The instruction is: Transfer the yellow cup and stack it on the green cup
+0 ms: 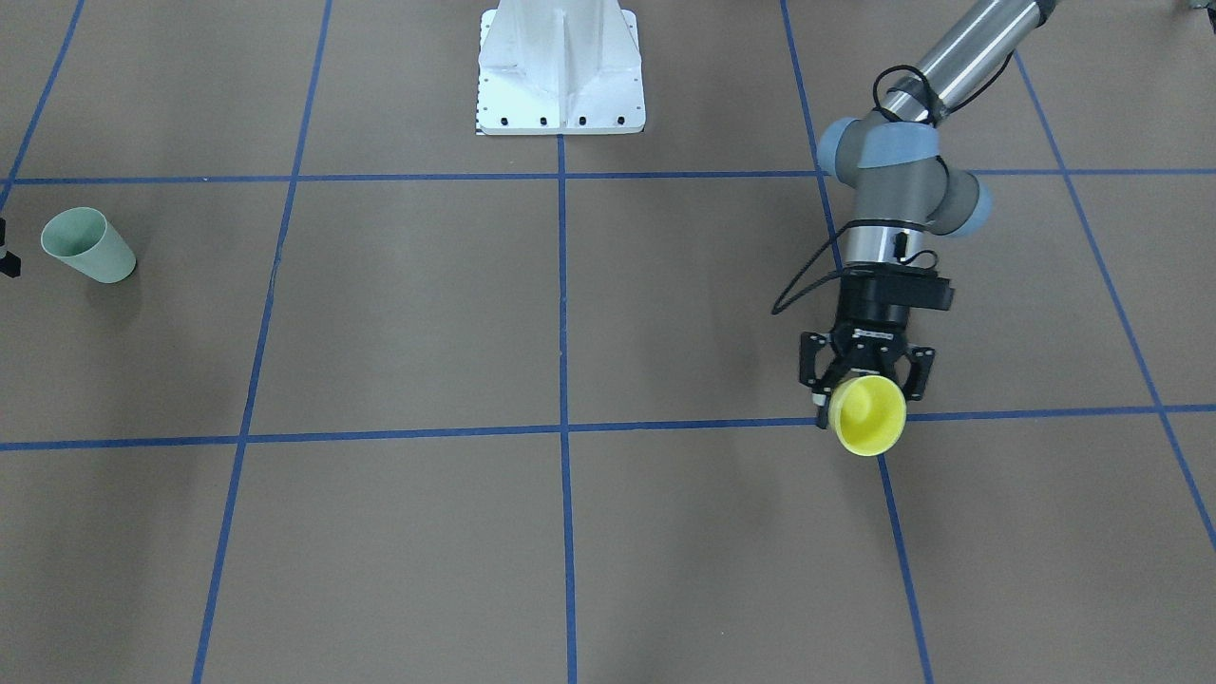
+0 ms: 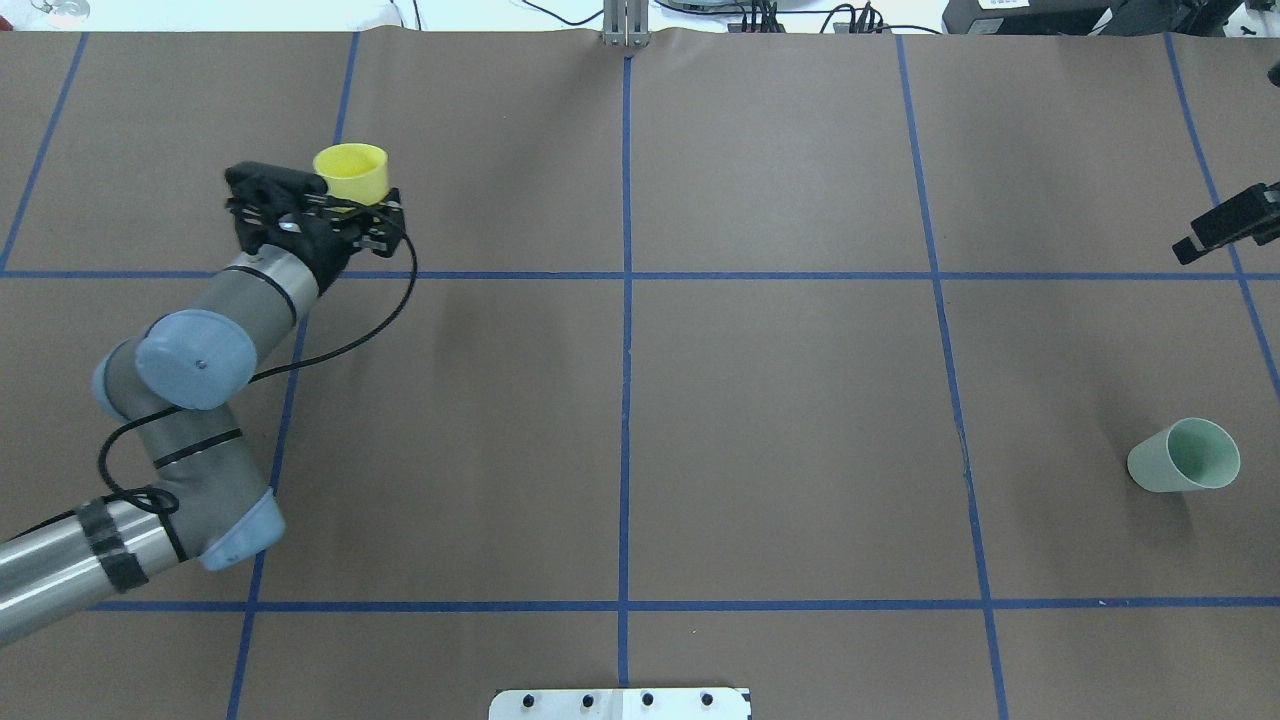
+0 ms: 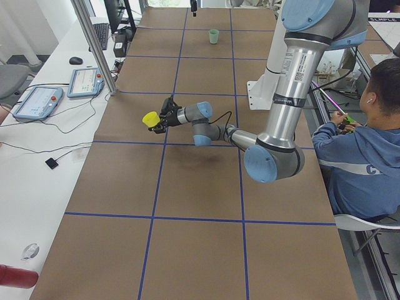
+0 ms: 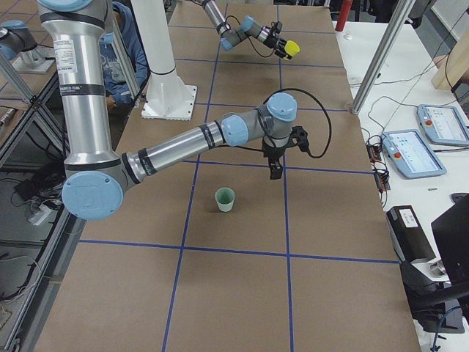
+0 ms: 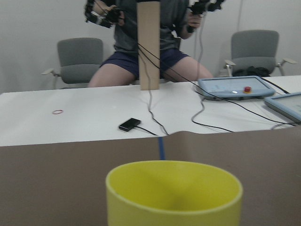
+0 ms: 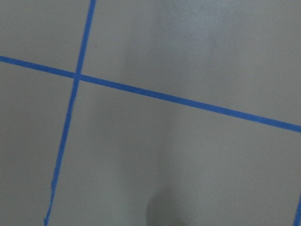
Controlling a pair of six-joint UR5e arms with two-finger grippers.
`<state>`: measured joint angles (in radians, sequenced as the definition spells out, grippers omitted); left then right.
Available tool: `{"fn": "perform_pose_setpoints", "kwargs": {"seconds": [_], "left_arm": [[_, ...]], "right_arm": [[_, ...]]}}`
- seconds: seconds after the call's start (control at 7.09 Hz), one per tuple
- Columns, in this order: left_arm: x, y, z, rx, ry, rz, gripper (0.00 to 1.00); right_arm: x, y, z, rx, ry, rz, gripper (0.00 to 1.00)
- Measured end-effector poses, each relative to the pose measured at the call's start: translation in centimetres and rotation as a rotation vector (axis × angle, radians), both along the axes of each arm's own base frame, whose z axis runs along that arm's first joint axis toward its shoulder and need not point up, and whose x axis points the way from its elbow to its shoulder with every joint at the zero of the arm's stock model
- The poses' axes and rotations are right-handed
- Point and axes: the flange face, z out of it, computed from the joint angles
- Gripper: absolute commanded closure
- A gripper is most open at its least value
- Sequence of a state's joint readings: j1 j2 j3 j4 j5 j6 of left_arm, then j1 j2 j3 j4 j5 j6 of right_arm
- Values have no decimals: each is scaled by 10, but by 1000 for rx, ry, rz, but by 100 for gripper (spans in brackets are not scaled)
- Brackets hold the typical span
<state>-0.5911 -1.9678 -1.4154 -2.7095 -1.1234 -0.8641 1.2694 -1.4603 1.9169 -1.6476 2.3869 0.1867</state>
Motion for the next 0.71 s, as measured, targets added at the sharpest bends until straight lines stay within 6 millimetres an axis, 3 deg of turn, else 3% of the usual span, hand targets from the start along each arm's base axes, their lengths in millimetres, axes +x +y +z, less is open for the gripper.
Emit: {"fn": "perform_pose_setpoints", "kwargs": {"seconds": [0.14,0.28,0.42,0.71], "left_arm": [[33,3,-36,41,53,95,90],[52,9,-55,84,115,175,90],[65,14,-65,139,147,248,87],[84,27,-93,293,158,388,95]], "right_arm": [[-22,-8,-32,27,-24,-3,0],[-57,-16,-71,30,-54,-6,0],[-96,-18,-112,13,-89,-6,0],[-163,-6,-187,-104,-160,42,1]]}}
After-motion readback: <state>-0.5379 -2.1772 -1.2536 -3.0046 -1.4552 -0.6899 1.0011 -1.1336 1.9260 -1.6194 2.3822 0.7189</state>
